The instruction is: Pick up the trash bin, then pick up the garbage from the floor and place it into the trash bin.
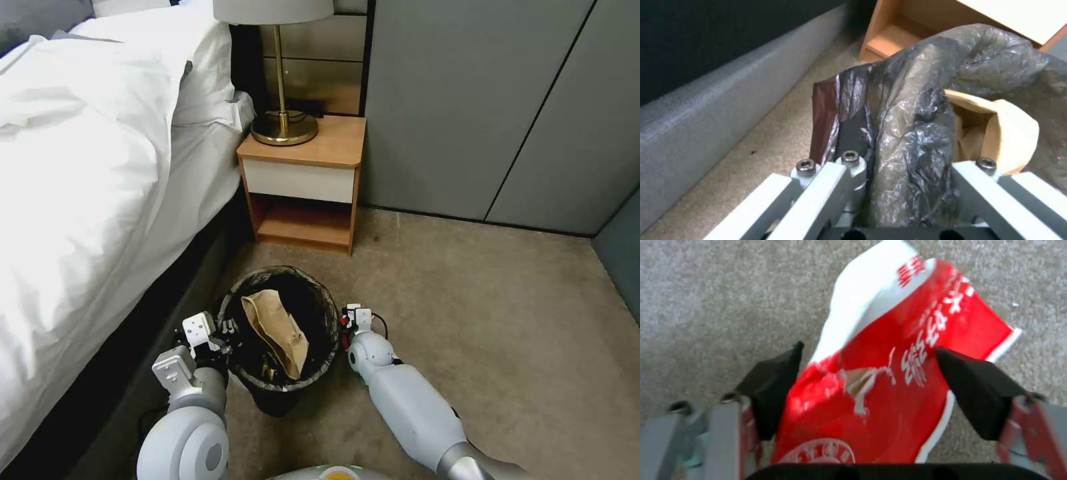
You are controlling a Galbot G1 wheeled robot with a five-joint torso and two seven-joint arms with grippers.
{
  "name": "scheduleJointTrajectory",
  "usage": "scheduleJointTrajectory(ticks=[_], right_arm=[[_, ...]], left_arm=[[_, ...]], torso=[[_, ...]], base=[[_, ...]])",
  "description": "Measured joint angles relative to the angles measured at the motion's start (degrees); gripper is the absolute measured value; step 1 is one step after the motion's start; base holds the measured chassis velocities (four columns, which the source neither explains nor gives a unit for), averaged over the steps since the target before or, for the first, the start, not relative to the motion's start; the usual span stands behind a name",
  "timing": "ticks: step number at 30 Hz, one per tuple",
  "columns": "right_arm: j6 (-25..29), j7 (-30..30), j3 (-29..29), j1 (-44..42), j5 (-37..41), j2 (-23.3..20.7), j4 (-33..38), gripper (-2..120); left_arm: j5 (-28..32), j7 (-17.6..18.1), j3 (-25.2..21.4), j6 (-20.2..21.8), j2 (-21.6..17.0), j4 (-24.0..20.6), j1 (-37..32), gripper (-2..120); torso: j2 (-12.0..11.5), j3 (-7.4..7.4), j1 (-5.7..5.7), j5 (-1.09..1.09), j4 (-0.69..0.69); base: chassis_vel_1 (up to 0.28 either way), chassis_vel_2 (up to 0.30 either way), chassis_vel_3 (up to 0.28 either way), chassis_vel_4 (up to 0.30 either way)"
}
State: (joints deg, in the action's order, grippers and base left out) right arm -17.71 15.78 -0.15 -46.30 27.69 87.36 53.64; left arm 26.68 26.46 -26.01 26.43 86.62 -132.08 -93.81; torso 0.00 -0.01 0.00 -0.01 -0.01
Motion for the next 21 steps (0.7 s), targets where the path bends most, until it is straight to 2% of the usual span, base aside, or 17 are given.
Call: scheduleJointTrajectory(ticks=[2, 4, 8, 9, 12, 17, 19, 21], right_arm=[[0.29, -0.16, -0.08, 0.04, -0.09, -0.38, 0.1, 63], [0.47, -0.21, -0.17, 0.12, -0.16, -0.57, 0.1, 59], [0.98, -0.78, -0.49, 0.66, -0.29, -1.38, -0.02, 39], [0.98, -0.78, -0.49, 0.66, -0.29, -1.38, -0.02, 39], [1.24, -0.99, -0.63, 0.89, -0.38, -1.45, -0.07, 24], [1.67, -1.2, -0.7, 1.02, -0.82, -1.4, -0.26, 13], [2.15, -1.42, -0.74, 1.12, -1.21, -1.36, -0.56, 0], [2.5, -1.61, -0.74, 1.13, -1.49, -1.4, -0.68, 0]], left_arm=[[-0.02, 0.0, 0.1, -0.02, 0.01, 0.08, 0.17, 83], [-0.03, 0.0, 0.13, -0.03, 0.01, 0.18, 0.2, 83], [-0.05, 0.0, 0.28, -0.02, -0.02, 0.51, 0.31, 83], [-0.05, 0.0, 0.28, -0.02, -0.02, 0.51, 0.31, 83], [-0.06, -0.01, 0.39, -0.02, -0.05, 0.68, 0.49, 83], [-0.06, -0.01, 0.41, -0.01, -0.07, 0.91, 0.75, 83], [-0.04, -0.01, 0.43, 0.04, -0.1, 1.13, 0.91, 83], [-0.04, -0.01, 0.44, 0.05, -0.11, 1.16, 0.92, 83]], torso=[[0.0, 0.0, 0.0, 0.01, 0.0], [0.0, 0.0, 0.0, 0.01, 0.0], [0.0, 0.0, 0.0, 0.01, 0.01], [0.0, 0.0, 0.0, 0.01, 0.01], [0.0, 0.0, 0.0, 0.02, 0.02], [0.0, 0.0, 0.0, 0.01, 0.01], [0.0, 0.0, 0.0, 0.01, 0.01], [0.0, 0.0, 0.0, 0.01, 0.01]], base=[[0.0, 0.0, 0.0, 0.0], [0.0, 0.0, 0.0, 0.0], [0.0, 0.0, 0.0, 0.0], [0.0, 0.0, 0.0, 0.0], [0.0, 0.0, 0.0, 0.0], [0.0, 0.0, 0.0, 0.0], [0.0, 0.0, 0.0, 0.0], [0.0, 0.0, 0.0, 0.0]])
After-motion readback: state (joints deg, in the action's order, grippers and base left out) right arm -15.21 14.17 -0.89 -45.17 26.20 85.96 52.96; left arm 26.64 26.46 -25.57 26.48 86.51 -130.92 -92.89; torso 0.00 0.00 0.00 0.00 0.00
